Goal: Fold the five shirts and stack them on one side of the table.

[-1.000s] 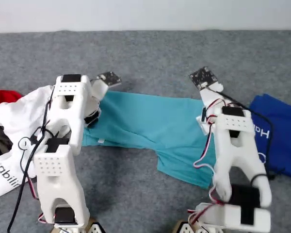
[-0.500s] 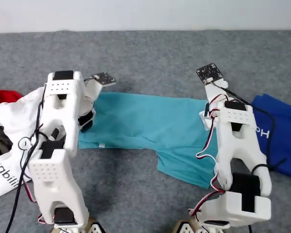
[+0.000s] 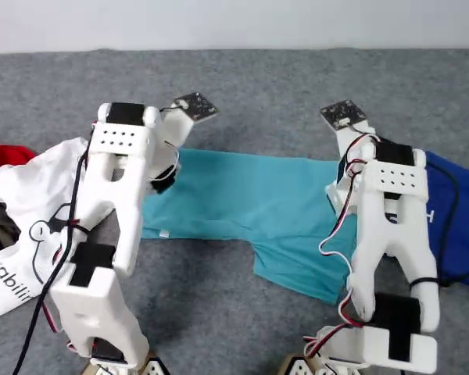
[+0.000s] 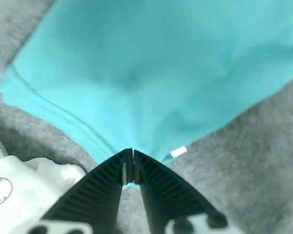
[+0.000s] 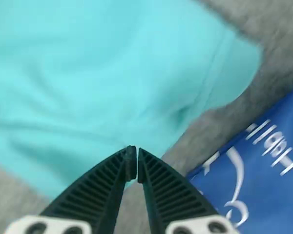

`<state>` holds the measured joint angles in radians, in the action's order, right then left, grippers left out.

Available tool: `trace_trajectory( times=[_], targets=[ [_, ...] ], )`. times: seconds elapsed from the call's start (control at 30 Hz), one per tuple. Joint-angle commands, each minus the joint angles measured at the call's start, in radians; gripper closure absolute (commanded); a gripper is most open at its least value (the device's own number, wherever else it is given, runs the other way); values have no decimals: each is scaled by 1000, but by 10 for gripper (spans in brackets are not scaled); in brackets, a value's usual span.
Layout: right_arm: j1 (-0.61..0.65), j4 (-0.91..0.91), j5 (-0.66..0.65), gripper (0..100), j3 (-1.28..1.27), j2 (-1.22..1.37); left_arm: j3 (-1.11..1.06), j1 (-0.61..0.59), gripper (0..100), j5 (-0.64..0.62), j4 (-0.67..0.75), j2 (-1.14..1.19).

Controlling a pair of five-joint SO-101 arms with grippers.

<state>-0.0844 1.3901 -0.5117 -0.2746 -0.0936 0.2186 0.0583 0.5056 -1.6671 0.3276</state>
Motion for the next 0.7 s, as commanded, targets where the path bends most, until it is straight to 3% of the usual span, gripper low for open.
trace_trajectory(
  times=[0.0, 0.5, 0.67],
  targets=[
    [13, 102, 9, 984, 54, -51, -13, 68, 994, -71, 23, -61],
    [-449, 229, 0, 984, 164, -389, -58, 505, 994, -87, 60, -55],
    [-545, 282, 0, 984, 161, -522, -59, 658, 989, -89, 106, -54]
  ],
)
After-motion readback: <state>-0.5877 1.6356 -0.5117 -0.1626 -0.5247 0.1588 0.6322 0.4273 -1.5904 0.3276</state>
